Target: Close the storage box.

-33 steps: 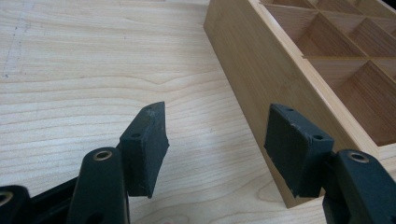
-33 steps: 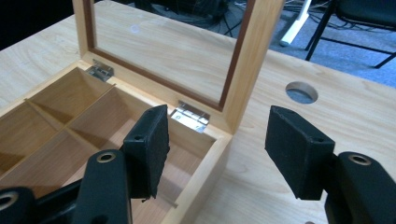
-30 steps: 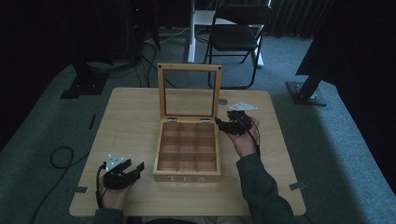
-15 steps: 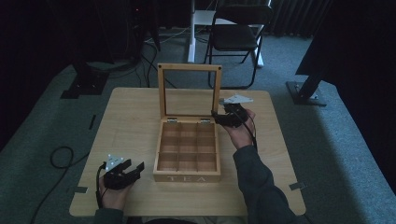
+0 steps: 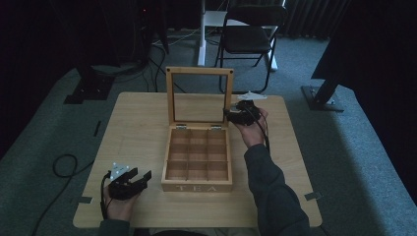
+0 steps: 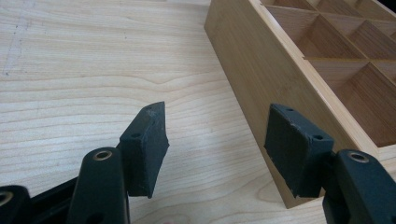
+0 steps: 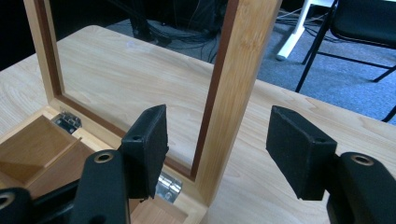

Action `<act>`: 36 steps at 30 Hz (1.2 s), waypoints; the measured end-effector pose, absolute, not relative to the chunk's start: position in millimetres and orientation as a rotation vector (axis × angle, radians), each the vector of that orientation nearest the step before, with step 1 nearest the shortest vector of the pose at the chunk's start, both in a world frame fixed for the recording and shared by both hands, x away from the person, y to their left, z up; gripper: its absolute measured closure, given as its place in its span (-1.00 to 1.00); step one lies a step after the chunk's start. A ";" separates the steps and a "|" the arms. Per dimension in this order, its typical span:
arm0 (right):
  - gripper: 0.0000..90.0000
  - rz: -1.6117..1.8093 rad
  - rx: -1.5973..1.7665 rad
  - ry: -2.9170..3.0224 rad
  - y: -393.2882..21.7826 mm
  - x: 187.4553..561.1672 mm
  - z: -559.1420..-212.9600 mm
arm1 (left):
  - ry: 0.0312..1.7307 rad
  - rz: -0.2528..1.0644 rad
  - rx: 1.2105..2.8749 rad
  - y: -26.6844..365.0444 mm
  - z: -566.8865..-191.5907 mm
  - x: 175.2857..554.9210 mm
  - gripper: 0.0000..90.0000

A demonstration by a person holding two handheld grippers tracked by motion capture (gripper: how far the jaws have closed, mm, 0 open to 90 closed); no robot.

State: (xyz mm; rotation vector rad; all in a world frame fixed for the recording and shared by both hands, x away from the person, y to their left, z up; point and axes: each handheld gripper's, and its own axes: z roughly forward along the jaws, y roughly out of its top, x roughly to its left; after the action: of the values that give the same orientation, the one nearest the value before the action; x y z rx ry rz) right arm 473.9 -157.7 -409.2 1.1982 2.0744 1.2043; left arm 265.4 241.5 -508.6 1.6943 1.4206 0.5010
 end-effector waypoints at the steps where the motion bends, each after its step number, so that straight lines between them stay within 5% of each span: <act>1: -0.14 1.205 1.189 2.076 -157.5 475.8 -409.0 | 1.421 0.501 1.693 241.7 -508.6 265.2 -0.12; 36: -0.08 1.345 1.172 2.123 -142.9 529.0 -401.4 | 1.437 0.495 1.670 246.9 -508.5 263.1 -0.12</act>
State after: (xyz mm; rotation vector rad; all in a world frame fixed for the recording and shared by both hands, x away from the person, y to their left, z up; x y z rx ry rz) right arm 529.0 -142.9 -401.4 1.1724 2.1233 1.3448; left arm 263.1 246.9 -508.5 1.6698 1.4366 0.4945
